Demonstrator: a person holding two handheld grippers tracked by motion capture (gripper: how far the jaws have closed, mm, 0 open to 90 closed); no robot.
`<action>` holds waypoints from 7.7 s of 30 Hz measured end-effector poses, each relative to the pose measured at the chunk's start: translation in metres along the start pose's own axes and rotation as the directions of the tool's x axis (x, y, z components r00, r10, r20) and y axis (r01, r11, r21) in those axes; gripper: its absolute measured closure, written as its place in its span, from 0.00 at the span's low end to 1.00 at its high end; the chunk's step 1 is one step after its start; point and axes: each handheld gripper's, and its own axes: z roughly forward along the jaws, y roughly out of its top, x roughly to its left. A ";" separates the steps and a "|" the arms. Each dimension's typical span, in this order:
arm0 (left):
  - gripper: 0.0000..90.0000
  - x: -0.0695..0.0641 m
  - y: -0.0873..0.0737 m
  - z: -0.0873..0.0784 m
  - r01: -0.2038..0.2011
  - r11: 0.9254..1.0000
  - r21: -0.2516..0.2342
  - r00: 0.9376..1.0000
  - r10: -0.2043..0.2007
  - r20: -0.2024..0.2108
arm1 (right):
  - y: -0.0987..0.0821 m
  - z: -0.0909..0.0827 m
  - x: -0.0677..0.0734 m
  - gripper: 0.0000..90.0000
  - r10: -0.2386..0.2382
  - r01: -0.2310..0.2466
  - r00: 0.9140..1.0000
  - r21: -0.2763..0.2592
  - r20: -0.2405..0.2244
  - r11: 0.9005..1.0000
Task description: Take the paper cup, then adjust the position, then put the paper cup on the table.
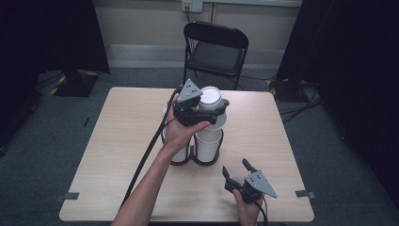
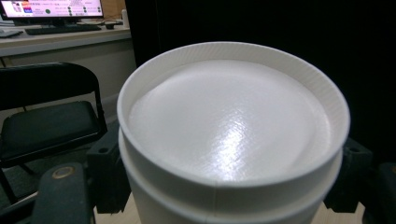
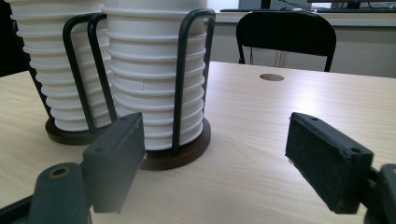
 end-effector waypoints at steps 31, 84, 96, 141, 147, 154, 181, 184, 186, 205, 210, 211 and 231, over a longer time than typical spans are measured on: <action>0.24 -0.004 0.019 -0.034 0.012 0.992 -0.126 1.000 -0.012 -0.001 | 0.000 0.000 0.000 0.22 0.002 -0.002 1.000 0.001 0.003 1.000; 0.23 -0.024 -0.081 -0.098 0.125 0.991 -0.039 0.986 -0.120 0.115 | 0.000 -0.001 0.011 0.22 -0.033 0.033 0.999 0.028 -0.015 0.999; 0.23 -0.021 -0.126 -0.097 0.244 0.970 -0.012 0.957 -0.239 0.162 | 0.006 -0.001 0.043 0.39 -0.071 0.075 0.975 0.011 -0.212 0.997; 0.21 -0.025 -0.161 -0.104 0.476 0.877 0.071 0.839 -0.477 0.262 | 0.018 0.015 0.072 0.88 -0.205 0.104 0.891 -0.256 -0.406 0.961; 0.16 -0.024 -0.162 -0.106 0.442 0.895 0.068 0.862 -0.444 0.245 | 0.017 0.013 0.071 0.93 -0.211 0.100 0.890 -0.279 -0.405 0.955; 0.15 -0.022 -0.162 -0.107 0.444 0.894 0.066 0.857 -0.445 0.259 | 0.018 0.011 0.071 0.94 -0.210 0.091 0.891 -0.295 -0.402 0.951; 0.08 -0.021 -0.166 -0.121 0.379 0.925 0.027 0.897 -0.374 0.234 | 0.019 0.007 0.061 0.96 -0.184 0.073 0.901 -0.281 -0.392 0.957; 0.08 -0.020 -0.169 -0.125 0.355 0.935 0.001 0.915 -0.348 0.205 | 0.018 0.006 0.060 0.96 -0.172 0.066 0.905 -0.272 -0.389 0.960; 0.08 -0.019 -0.170 -0.128 0.348 0.938 -0.010 0.923 -0.341 0.177 | 0.018 0.006 0.058 0.96 -0.172 0.070 0.906 -0.265 -0.386 0.962; 0.17 -0.007 -0.179 -0.135 0.204 0.978 -0.043 0.978 -0.201 0.062 | 0.027 0.008 0.043 0.96 -0.062 0.040 0.917 -0.066 -0.394 0.997; 0.17 -0.008 -0.184 -0.138 0.177 0.983 -0.042 0.983 -0.174 0.061 | 0.031 0.007 0.039 0.96 -0.044 0.049 0.908 0.002 -0.416 0.999; 0.17 -0.008 -0.184 -0.138 0.168 0.985 -0.036 0.985 -0.166 0.050 | 0.032 0.007 0.038 0.96 -0.046 0.056 0.906 0.010 -0.421 0.998; 0.17 -0.006 -0.179 -0.133 -0.076 0.992 0.102 0.997 0.072 0.042 | 0.040 0.021 0.033 0.96 -0.011 0.138 0.885 0.241 -0.465 0.961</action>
